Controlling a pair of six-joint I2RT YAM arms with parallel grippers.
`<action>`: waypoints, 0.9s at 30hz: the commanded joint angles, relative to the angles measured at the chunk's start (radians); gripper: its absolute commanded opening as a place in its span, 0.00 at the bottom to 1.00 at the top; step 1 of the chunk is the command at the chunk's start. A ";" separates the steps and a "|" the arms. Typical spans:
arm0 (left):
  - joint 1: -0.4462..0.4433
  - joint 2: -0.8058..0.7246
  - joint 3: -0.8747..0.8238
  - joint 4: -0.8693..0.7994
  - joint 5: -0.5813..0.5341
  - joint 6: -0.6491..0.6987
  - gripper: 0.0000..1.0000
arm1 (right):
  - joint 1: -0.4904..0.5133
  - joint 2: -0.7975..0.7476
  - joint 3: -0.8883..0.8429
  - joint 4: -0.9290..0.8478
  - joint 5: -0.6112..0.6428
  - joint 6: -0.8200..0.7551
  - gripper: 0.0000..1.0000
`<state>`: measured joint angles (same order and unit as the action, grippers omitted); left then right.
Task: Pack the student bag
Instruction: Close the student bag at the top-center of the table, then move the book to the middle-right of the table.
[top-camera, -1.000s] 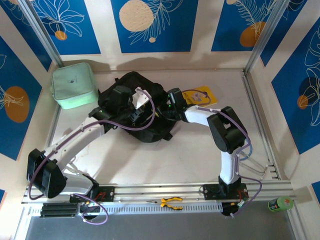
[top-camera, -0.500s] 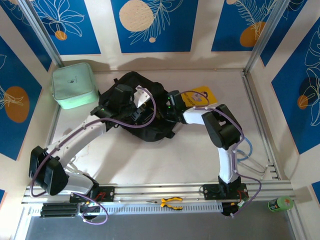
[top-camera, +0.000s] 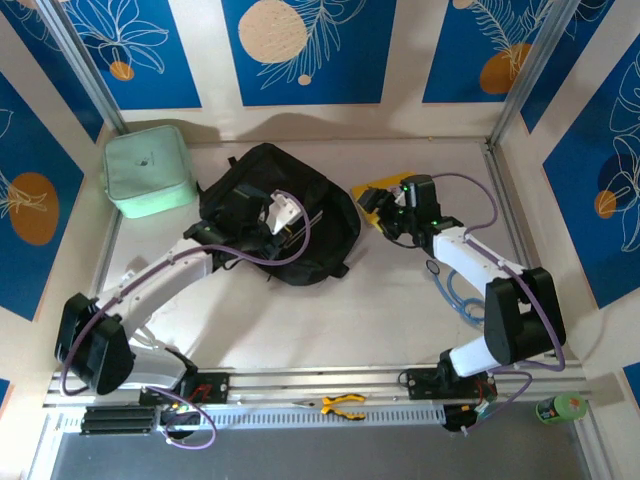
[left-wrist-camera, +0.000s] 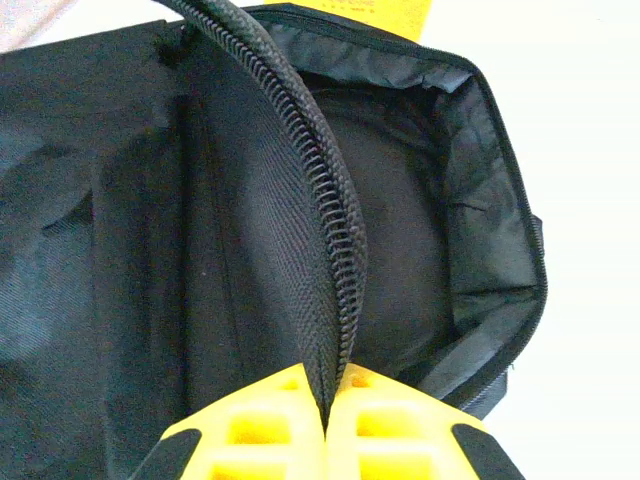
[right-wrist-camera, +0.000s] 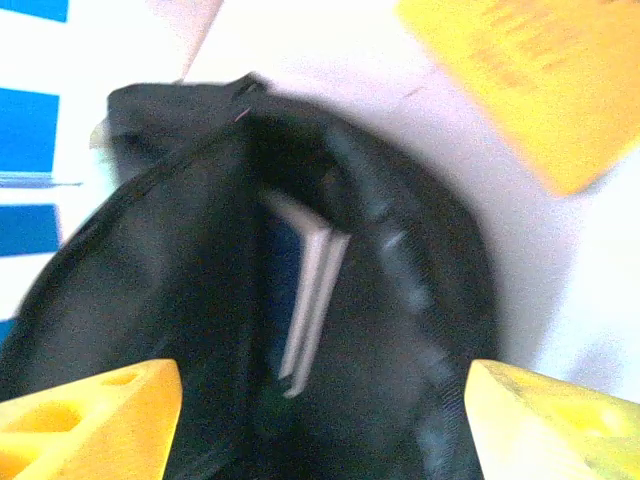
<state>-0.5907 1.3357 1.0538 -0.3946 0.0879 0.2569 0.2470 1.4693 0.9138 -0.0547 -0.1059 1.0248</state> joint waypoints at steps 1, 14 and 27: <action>0.009 -0.096 -0.004 -0.130 0.056 -0.027 0.18 | -0.049 0.050 0.081 -0.186 0.006 -0.168 0.78; 0.009 -0.214 -0.152 0.153 -0.182 -0.455 1.00 | -0.068 0.609 0.716 -0.393 -0.047 -0.268 0.72; 0.008 -0.088 -0.073 0.214 -0.300 -0.695 1.00 | -0.037 0.910 1.021 -0.607 0.013 -0.251 0.64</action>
<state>-0.5900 1.2247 0.9165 -0.1692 -0.1413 -0.3607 0.2028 2.3512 1.9266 -0.5625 -0.1116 0.7776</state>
